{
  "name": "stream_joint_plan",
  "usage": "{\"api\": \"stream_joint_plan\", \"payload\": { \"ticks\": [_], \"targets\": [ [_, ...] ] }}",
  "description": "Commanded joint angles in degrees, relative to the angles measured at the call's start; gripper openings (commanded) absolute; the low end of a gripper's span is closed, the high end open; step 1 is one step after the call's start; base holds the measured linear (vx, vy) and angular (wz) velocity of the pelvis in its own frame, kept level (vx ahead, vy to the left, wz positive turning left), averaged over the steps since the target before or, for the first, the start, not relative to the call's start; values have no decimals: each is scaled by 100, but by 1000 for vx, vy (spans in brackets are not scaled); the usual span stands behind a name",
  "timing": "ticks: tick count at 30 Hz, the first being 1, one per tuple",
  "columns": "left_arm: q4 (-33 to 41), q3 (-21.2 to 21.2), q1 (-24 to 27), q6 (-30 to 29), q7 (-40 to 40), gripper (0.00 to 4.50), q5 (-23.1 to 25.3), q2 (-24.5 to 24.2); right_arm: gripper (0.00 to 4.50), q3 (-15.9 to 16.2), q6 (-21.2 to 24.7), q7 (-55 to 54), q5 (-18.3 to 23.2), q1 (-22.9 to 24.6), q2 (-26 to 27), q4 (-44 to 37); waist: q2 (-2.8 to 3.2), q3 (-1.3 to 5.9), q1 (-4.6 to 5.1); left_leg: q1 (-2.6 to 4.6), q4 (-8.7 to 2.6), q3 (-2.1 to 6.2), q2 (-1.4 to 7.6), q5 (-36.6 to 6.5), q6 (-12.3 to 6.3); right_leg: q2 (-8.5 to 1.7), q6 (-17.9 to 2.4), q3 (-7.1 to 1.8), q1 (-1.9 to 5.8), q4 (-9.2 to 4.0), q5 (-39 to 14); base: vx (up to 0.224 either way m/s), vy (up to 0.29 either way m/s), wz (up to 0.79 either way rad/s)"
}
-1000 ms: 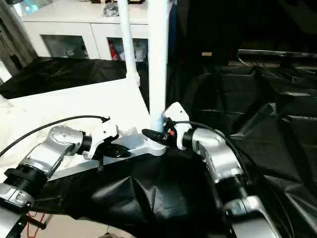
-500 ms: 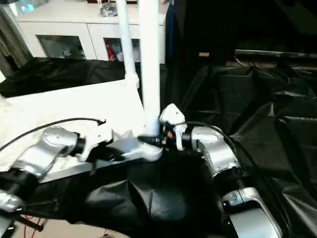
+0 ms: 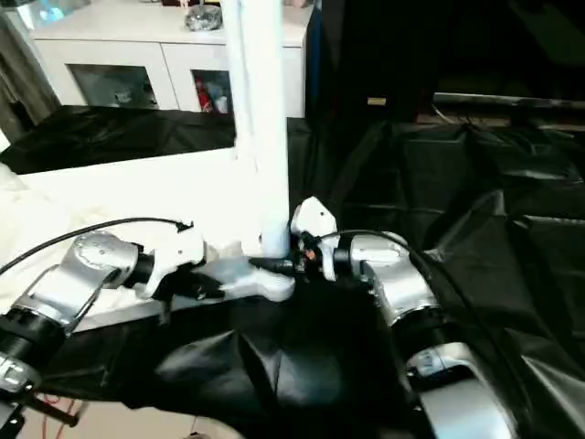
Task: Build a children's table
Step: Insert table leg to table base
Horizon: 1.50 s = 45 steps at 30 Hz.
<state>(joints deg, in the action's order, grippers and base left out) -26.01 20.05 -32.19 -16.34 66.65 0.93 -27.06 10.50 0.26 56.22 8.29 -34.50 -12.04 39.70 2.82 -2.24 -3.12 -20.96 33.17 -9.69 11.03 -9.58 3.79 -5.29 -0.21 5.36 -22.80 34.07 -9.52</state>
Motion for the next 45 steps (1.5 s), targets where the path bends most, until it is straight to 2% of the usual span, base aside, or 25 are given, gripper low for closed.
{"api": "stream_joint_plan", "payload": {
  "ticks": [1, 6, 9, 11, 12, 13, 14, 15, 16, 17, 18, 19, 20, 21, 22, 23, 25, 27, 30, 37, 38, 39, 42, 44, 45],
  "targets": [
    [371, -207, -451, -470, -311, 0, -300, 425, 191, -28, 538, -1016, -292, 96, 267, 767, -26, 219, 33, 120, -452, 130, 168, -2837, 111, -352, -631, -213, 124, -635, -3702, 0, 0, 0],
    [-16, -339, -808, -1005, -1323, 0, 8, 960, 191, -147, 692, -2329, -447, -167, 708, 1305, 15, 201, 132, 125, -482, 191, 169, -3183, 203, -335, -540, -111, 133, -691, -3610, 0, 0, 0],
    [-577, -304, -1046, -1153, -2190, 0, 306, 1448, 191, -236, 692, -3234, -522, -425, 1140, 1670, 11, 173, 168, 240, -424, 184, 116, -3442, 166, -330, -415, -24, 59, -817, -3887, 0, 0, 0],
    [-1051, -275, -1152, -1043, -2715, 0, 464, 1709, 191, -295, 677, -3678, -581, -540, 1402, 1804, 37, 140, 198, 318, -394, 182, 97, -3638, 104, -300, -255, 103, 30, -945, -4060, 0, 0, 0],
    [-1093, -274, -1160, -1035, -2755, 0, 472, 1726, 191, -312, 679, -3722, -571, -548, 1424, 1816, 115, 94, 238, 390, -454, 218, 139, -4075, 112, -226, -138, 269, 52, -996, -3943, 0, 0, 0],
    [-1250, -272, -1190, -1006, -2906, 0, 501, 1791, 191, -378, 686, -3887, -532, -577, 1508, 1862, 179, 50, 242, 268, -654, 279, 247, -4603, 140, -160, -99, 325, 233, -844, -3558, 0, 0, 0],
    [-1352, -281, -1206, -996, -3001, 0, 499, 1839, 191, -447, 736, -4018, -465, -590, 1591, 1906, 240, 21, 199, 88, -910, 270, 366, -5041, 201, -83, -224, 310, 426, -473, -3066, 0, 0, 0],
    [-1368, -293, -1207, -1002, -3012, 0, 479, 1860, 191, -470, 784, -4046, -432, -587, 1628, 1921, 247, 25, -196, -386, -1401, 71, 582, -5608, 203, 3, -404, 20, 756, 680, -1557, -67, -11, 13],
    [-1321, -300, -1200, -1039, -2942, 0, 457, 1873, 191, -558, 840, -4061, -353, -587, 1683, 1960, -3, 161, -269, 179, -1039, -178, 310, -4532, 37, -66, -299, -397, 323, 442, -2484, 23, -112, 20],
    [-1291, -305, -1198, -1067, -2893, 0, 445, 1883, 191, -628, 875, -4077, -300, -591, 1724, 1994, -169, 99, -221, 753, 419, 87, 7, -2541, 63, -982, -299, -633, -395, -951, -5873, 23, -112, 20],
    [-1245, -293, -1194, -1083, -2840, 0, 450, 1871, 191, -654, 868, -4098, -293, -599, 1744, 2022, -169, 99, -221, 753, 419, 87, 7, -2541, 63, -982, -299, -633, -395, -951, -5873, 82, -104, -26],
    [-1242, -293, -1203, -1091, -2827, 0, 463, 1874, 191, -676, 848, -4132, -308, -619, 1761, 2067, -116, 231, -361, -301, -99, 350, 98, -411, -20, -840, -410, -526, 581, -478, -4612, 90, 28, -53],
    [-1238, -290, -1210, -1082, -2793, 0, 474, 1865, 191, -729, 842, -4159, -291, -643, 1787, 2120, -31, 285, -301, -172, -385, 315, 172, -381, 152, -321, -578, -301, 365, -249, -2156, 90, 28, -53],
    [-1268, -293, -1225, -1062, -2785, 0, 481, 1869, 191, -779, 835, -4193, -283, -667, 1811, 2169, -14, 326, -251, -84, -364, 300, 164, -595, 168, -216, -718, -271, 326, -174, -1486, 78, 46, -20],
    [-1269, -290, -1229, -1051, -2764, 0, 483, 1862, 191, -779, 826, -4190, -301, -680, 1812, 2187, 83, 304, -218, 55, -412, 239, 169, -1541, 214, -260, -1039, -315, 255, -239, -1404, 0, 0, 0],
    [-1271, -278, -1238, -1017, -2710, 0, 480, 1849, 191, -775, 818, -4169, -360, -708, 1809, 2212, 135, 295, -185, 61, -411, 228, 158, -1868, 241, -277, -1135, -330, 257, -265, -1483, 0, 0, 0],
    [-1185, -207, -1216, -861, -2497, 0, 462, 1788, 191, -705, 828, -4007, -492, -742, 1754, 2199, 82, 246, -131, 55, -468, 210, 133, -2544, 257, -296, -1048, -308, 280, -376, -2203, 0, 0, 0],
    [-1115, -180, -1191, -842, -2398, 0, 444, 1751, 191, -662, 871, -3864, -545, -752, 1707, 2170, 84, 263, -130, 52, -479, 203, 129, -2497, 196, -340, -904, -327, 288, -427, -2534, 0, 0, 0],
    [-924, -99, -1107, -631, -2069, 0, 388, 1637, 191, -552, 956, -3515, -596, -748, 1597, 2065, 92, 293, -135, 9, -512, 192, 147, -2085, 122, -345, -887, -332, 345, -432, -2153, 0, 0, 0],
    [-107, 77, -707, -157, -805, 0, 151, 941, 191, 298, 1132, -899, -734, -439, 680, 1082, 60, 405, -168, -21, -360, 127, 163, -576, -392, -291, -1407, -275, 450, -209, 452, 31, 3, -1],
    [15, 96, -623, -91, -585, 0, 96, 807, 191, 423, 1104, -517, -750, -372, 521, 926, 17, 412, -165, -21, -348, 113, 168, -506, -457, -286, -1439, -272, 449, -200, 592, 50, 11, 1],
    [104, 106, -560, -61, -424, 0, 53, 709, 191, 506, 1081, -248, -759, -326, 408, 817, 40, 410, -174, -31, -332, 113, 172, -419, -562, -283, -1477, -255, 450, -177, 747, 0, 0, 0],
    [197, 144, -458, 297, -95, 0, 0, 508, 191, 612, 984, 213, -770, -251, 216, 671, -24, 373, -176, -3, -376, 96, 198, -708, -560, -308, -1498, -258, 431, -231, 185, 0, 0, 0],
    [247, 154, -410, 451, 55, 0, -13, 420, 191, 664, 942, 407, -781, -215, 134, 596, 18, 355, -187, 18, -406, 95, 224, -982, -447, -325, -1445, -270, 415, -260, -310, 0, 0, 0],
    [333, 165, -352, 498, 278, 0, -18, 263, 191, 770, 809, 811, -761, -115, -43, 378, -39, 350, -186, 23, -420, 94, 237, -999, -388, -325, -1433, -284, 410, -256, -387, 0, 0, 0]
  ]
}}
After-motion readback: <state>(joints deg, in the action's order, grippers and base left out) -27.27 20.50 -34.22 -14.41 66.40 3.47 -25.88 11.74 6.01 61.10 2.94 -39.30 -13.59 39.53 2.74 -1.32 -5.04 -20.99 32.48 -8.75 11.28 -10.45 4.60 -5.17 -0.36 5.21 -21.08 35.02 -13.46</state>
